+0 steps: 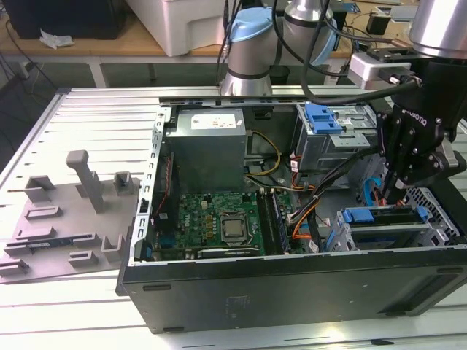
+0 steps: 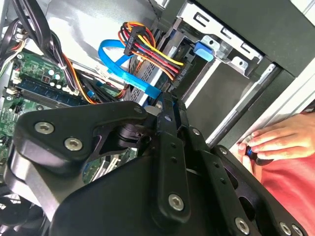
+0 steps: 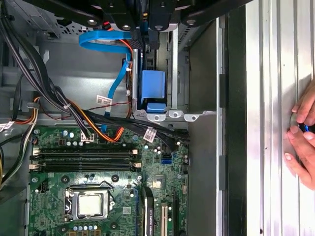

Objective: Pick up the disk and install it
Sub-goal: 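Insert the second disk wire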

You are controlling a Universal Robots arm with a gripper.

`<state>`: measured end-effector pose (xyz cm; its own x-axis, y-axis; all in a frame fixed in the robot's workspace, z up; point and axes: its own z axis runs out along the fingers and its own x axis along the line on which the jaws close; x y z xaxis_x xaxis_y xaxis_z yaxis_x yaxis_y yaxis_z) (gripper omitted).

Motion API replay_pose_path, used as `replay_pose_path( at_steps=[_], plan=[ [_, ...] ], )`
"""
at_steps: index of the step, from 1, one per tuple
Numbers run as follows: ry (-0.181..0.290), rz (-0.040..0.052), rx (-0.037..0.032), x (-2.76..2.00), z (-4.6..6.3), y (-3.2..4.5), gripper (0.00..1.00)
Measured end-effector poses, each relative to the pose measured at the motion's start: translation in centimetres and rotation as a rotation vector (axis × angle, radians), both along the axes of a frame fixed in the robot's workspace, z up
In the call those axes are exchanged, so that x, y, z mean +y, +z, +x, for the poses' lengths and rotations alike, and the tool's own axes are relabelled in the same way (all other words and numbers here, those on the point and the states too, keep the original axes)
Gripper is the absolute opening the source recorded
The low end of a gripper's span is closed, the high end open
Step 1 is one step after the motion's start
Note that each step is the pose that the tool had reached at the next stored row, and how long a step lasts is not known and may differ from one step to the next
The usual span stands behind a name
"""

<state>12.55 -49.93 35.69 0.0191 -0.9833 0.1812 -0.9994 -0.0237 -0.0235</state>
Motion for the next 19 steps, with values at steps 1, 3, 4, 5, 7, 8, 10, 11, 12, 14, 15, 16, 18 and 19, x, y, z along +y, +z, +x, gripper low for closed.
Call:
replay_pose_path(
  at_steps=[1,3,4,5,7,8,10,11,12,14,15,16,18,19],
  plan=[
    [0.0,0.0,0.0,0.0,-0.01,-0.02,0.16],
    [0.0,0.0,0.0,0.0,-0.03,-0.06,0.16],
    [0.0,0.0,0.0,0.0,-0.05,-0.07,0.16],
    [0.0,0.0001,0.0,0.0,-0.06,-0.08,0.16],
    [0.0,0.0002,0.0,-0.01,-0.08,-0.12,0.16],
    [0.0,0.0003,0.0,-0.03,-0.08,-0.15,0.16],
    [0.0,0.0002,0.0,-0.09,-0.1,-0.2,0.16],
    [0.0,0.0002,0.0,-0.11,-0.11,-0.2,0.16],
    [0.0,0.0003,0.0,-0.12,-0.11,-0.22,0.16],
    [0.0,0.0002,0.0,-0.16,-0.11,-0.24,0.16],
    [0.0,0.0002,0.0,-0.17,-0.11,-0.25,0.16],
    [0.0,0.0001,-0.0001,-0.19,-0.11,-0.27,0.16],
    [0.0,0.0001,-0.0001,-0.21,-0.11,-0.31,0.16],
    [0.0,0.0,0.0,-0.22,-0.11,-0.32,0.16]
  ],
)
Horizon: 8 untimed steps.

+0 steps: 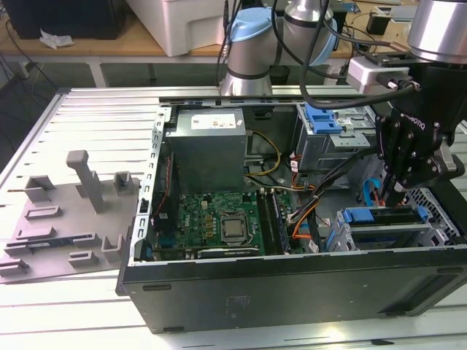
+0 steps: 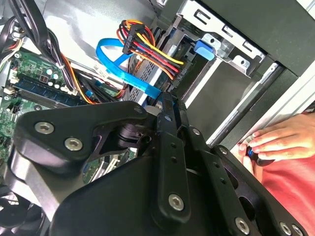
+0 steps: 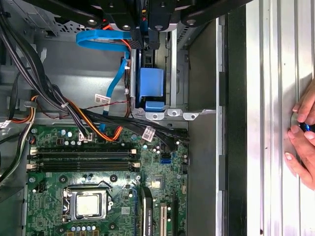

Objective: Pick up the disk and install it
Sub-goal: 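Insert the second disk wire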

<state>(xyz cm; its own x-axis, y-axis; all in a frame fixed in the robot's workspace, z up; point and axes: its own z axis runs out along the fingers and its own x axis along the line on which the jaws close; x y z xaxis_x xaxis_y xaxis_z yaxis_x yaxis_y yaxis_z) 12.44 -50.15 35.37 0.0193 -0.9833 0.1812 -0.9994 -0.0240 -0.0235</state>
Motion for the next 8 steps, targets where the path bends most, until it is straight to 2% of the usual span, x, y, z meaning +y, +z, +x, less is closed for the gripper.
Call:
replay_pose_path(
  at_steps=[8],
  plan=[
    [0.0,0.0001,0.0,-0.06,0.0,-0.14,0.16]
  ],
)
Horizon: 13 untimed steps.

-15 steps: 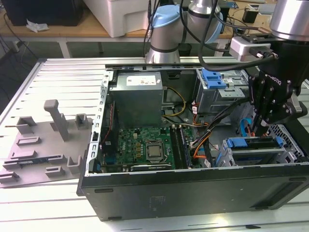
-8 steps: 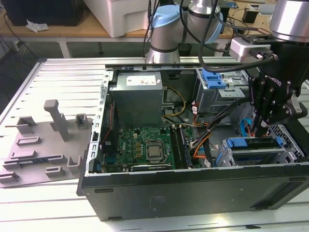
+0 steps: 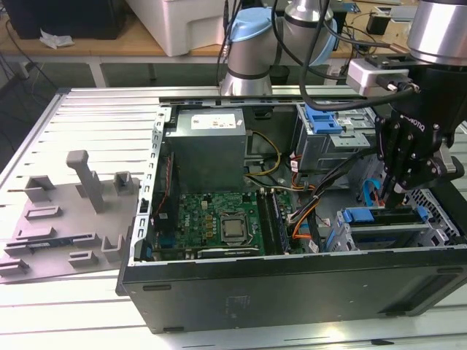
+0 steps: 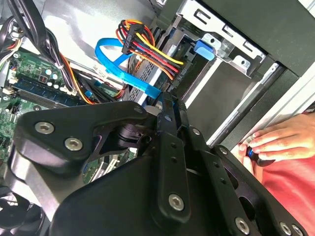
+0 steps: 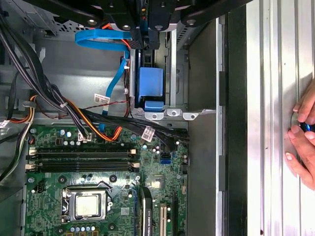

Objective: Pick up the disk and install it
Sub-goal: 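Insert the second disk wire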

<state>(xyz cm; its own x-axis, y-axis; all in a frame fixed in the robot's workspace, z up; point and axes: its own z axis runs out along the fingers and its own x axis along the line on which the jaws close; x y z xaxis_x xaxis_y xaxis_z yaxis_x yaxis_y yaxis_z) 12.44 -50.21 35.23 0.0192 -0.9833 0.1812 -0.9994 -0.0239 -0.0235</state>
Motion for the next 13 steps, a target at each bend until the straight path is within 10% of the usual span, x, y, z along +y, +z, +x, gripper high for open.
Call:
replay_pose_path(
  at_steps=[13],
  plan=[
    [0.002,0.0001,0.0,-0.01,0.16,-0.49,0.16]
  ],
)
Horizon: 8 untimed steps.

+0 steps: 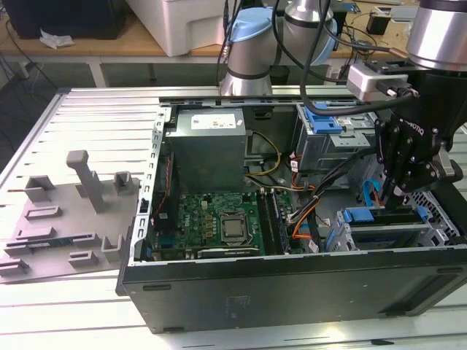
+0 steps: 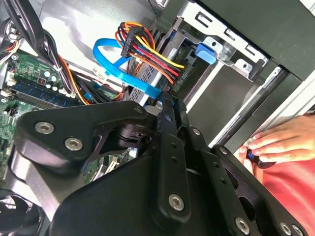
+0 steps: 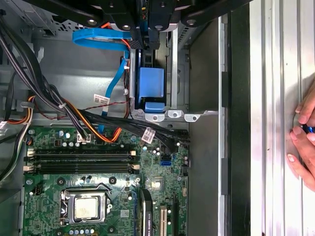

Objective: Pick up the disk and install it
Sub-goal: 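Insert the second disk wire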

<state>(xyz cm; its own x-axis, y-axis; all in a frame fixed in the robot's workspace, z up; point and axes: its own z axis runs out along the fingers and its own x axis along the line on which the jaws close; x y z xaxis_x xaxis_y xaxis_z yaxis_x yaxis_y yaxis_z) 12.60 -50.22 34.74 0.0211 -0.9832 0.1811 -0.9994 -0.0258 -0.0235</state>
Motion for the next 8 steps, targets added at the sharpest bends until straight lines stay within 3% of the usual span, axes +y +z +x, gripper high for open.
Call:
replay_pose_path(
  at_steps=[8],
  plan=[
    [0.001,0.0,0.0,0.0,0.05,-0.19,0.16]
  ],
)
